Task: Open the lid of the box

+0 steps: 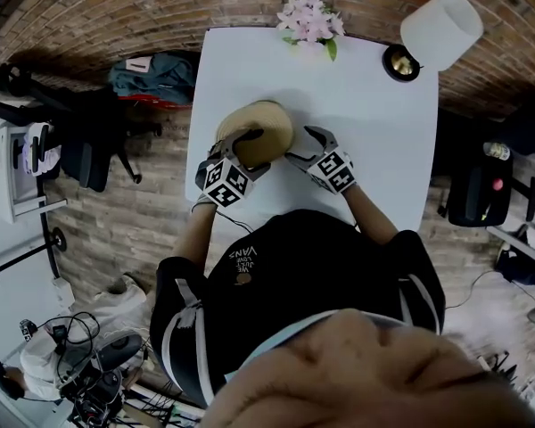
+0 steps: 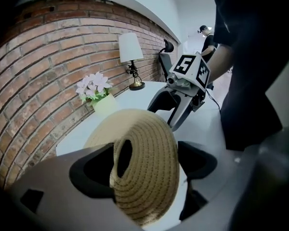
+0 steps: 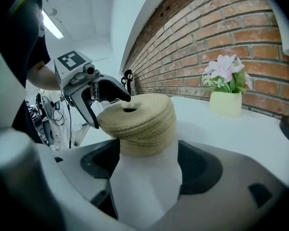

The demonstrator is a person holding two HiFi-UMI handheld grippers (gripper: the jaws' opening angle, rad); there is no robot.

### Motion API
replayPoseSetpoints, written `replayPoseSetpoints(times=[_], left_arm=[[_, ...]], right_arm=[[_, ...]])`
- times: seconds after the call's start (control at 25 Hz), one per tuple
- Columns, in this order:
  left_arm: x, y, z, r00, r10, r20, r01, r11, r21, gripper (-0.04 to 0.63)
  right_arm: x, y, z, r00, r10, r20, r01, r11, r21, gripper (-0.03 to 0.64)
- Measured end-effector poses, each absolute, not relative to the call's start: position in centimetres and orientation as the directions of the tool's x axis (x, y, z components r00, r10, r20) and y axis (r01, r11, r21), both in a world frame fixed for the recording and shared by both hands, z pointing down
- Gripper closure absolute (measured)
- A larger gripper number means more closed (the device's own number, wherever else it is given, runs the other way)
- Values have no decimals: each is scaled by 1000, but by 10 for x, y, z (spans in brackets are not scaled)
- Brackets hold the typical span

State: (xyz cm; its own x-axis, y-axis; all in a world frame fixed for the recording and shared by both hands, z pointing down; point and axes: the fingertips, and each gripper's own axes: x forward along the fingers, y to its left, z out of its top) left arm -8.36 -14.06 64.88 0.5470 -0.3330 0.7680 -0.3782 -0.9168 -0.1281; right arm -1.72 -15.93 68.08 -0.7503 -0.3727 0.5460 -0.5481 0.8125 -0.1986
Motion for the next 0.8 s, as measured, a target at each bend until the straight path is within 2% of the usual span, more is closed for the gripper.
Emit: replayPoseSetpoints(times=[0.36, 0.8], left_arm=[[-80, -131, 662, 431, -230, 872, -274, -955, -117, 189], [-78, -128, 692, 306, -122, 944, -231, -972, -51, 189]], right_arm=[[-24, -160, 683, -756, -337, 562, -508, 843, -178, 273], [-35, -163, 690, -765, -311, 564, -477, 862, -170, 273]])
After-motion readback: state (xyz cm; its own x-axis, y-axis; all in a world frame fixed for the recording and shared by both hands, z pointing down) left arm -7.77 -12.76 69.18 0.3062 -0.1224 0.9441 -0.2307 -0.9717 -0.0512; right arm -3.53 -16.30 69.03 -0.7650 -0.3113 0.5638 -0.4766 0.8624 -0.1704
